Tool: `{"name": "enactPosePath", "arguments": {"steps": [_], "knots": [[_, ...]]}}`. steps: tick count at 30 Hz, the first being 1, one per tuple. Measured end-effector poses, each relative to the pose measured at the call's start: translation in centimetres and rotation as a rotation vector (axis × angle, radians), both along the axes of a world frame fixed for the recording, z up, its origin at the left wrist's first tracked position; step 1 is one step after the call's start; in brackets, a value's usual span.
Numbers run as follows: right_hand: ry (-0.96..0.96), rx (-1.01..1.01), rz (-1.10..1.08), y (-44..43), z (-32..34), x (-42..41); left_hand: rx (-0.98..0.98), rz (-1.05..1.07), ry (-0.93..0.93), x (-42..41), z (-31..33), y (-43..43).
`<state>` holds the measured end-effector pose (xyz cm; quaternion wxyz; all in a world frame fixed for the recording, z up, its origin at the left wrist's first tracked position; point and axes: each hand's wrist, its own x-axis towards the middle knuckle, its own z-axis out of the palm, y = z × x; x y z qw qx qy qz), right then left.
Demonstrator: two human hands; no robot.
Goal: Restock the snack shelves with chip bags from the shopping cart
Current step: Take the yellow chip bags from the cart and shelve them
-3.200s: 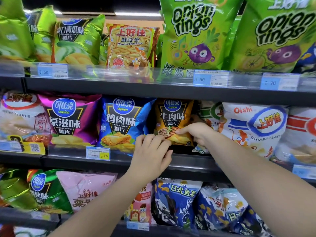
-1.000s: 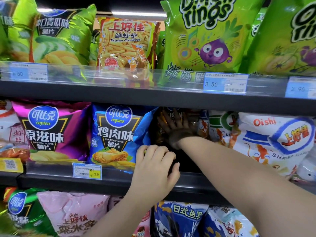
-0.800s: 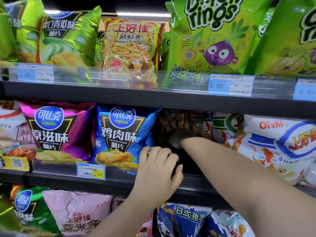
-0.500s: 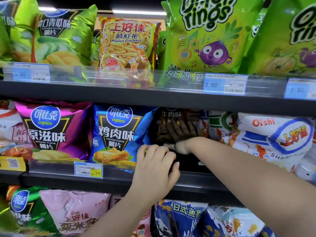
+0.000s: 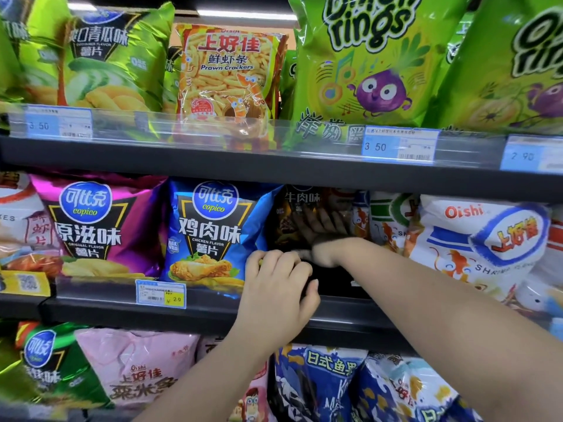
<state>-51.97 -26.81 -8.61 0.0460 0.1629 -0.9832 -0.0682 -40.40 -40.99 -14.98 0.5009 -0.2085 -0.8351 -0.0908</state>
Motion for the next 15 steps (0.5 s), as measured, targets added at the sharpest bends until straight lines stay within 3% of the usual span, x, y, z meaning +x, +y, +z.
{"name": "enactPosePath", "arguments": {"steps": [8,15], "knots": [[0.362,-0.164,0.061,1.1,1.1,7.2,-0.014,0.027,-0.078,0.2,0.4,0.1],[0.586,-0.194,0.091,2.1,0.0,13.8,0.027,-0.017,-0.131,1.4,2.2,1.3]]}}
